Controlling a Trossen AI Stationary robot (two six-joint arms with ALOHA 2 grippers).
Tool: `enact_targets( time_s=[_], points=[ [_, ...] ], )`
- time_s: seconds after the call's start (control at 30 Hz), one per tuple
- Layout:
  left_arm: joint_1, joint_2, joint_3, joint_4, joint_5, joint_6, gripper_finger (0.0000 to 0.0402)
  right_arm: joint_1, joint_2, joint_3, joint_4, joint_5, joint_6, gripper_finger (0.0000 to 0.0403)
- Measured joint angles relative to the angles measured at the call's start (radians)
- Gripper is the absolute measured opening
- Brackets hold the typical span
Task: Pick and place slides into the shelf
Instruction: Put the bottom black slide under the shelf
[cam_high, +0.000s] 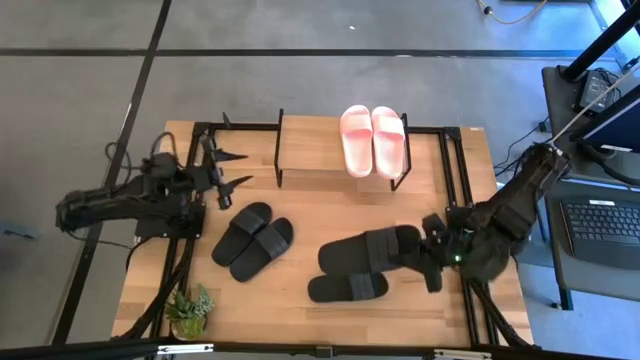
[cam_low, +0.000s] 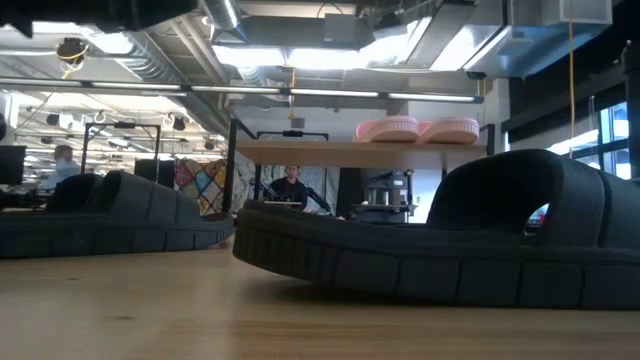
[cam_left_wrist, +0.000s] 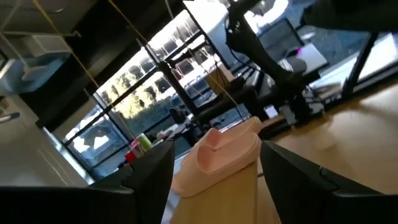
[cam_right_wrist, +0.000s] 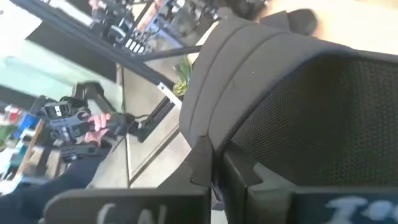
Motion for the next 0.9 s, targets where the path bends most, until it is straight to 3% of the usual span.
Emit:
enact_targets(
  time_s=[0.23, 0.6, 0.9],
  points=[
    [-0.172, 0.261, 0.144, 0.006, -0.145, 0.267, 0.023, -0.099, -0.071, 0.0, 0.014, -0.198, -0.107, 0.0014],
    [-0.453, 0.561, 0.389, 0.026, -0.329, 0.653, 0.023, -0.161, -0.121, 0.0, 0.093, -0.289, -0.258, 0.0014],
    [-0.548, 0.771, 0.504, 0.074, -0.401, 0.806, 0.023, -0.207, -0.121, 0.0, 0.102, -0.369, -0.306, 0.0014]
  ],
)
